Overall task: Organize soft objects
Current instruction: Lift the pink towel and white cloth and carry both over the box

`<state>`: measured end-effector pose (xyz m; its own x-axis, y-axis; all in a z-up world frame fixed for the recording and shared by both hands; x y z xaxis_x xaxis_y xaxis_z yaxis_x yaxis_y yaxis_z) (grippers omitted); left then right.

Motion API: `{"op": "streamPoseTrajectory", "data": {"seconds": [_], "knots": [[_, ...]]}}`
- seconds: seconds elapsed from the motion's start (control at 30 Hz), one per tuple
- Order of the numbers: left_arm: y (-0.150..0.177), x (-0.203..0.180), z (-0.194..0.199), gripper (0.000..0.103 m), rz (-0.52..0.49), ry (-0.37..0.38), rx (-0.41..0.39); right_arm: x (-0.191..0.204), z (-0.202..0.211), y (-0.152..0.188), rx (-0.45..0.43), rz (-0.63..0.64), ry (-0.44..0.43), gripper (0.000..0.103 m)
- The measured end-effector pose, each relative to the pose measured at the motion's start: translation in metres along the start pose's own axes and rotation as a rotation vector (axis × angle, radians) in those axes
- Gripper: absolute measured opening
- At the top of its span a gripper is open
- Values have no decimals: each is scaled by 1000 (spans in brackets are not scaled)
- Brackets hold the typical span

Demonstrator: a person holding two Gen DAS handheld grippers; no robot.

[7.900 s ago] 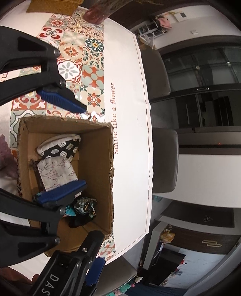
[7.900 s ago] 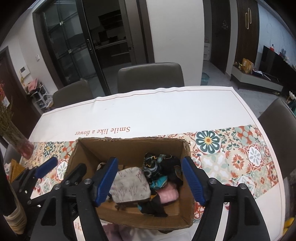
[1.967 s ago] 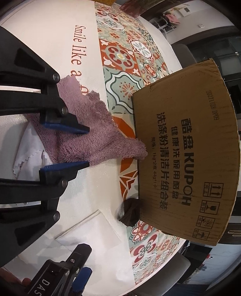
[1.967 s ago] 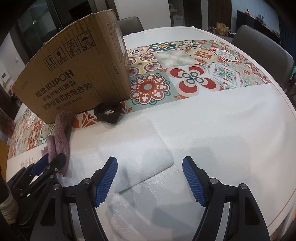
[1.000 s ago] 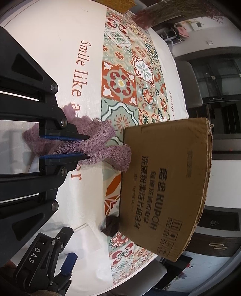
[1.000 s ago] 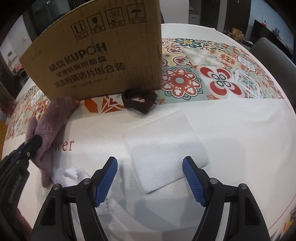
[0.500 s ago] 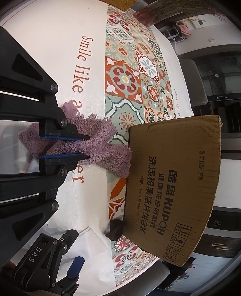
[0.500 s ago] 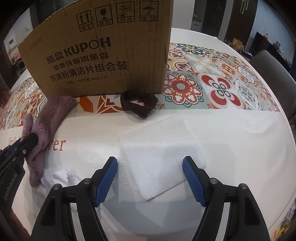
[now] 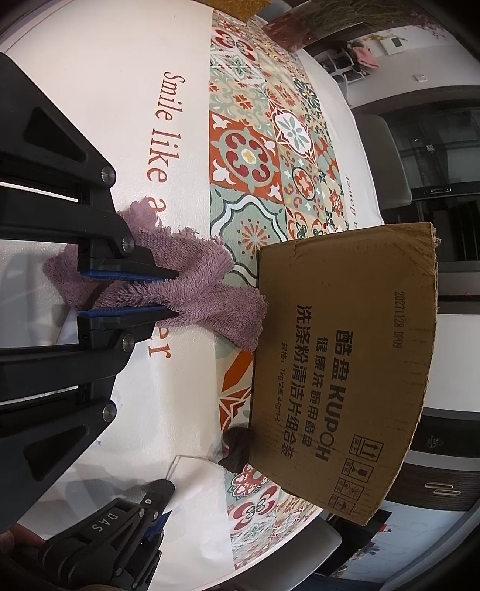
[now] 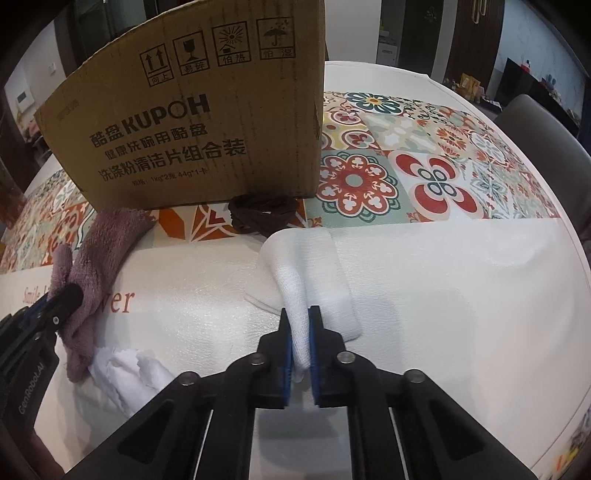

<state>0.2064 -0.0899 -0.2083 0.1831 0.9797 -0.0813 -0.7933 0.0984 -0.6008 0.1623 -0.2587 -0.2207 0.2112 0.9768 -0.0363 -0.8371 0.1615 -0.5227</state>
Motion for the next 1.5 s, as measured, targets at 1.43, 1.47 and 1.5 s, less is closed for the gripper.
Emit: {"op": "streamPoseTrajectory", "data": {"seconds": [1.43,1.47,1.5], "knots": [[-26,-8,113,13,6,51,-205,14,111,-14,-212,27,-54,7],[-28,-7,116,13,7,51,-211,15,114,-16,-218,27,-55,7],[-30,-7,119,13,9,52,-215,15,120,-18,-230,28,-55,7]]}}
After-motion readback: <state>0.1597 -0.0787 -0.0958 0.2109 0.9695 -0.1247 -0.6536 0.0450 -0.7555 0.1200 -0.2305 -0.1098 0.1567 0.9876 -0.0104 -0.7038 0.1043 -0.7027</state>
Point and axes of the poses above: each gripper's, at about its wrist camera, not at the fingertips, and z roughly against the way its jaws point, x to its left, y to its underside, the point moved 7 cm from there along -z, roughly the way its jaws point, and after that the axes turned 8 degrees about z, right-handed, at the moved point
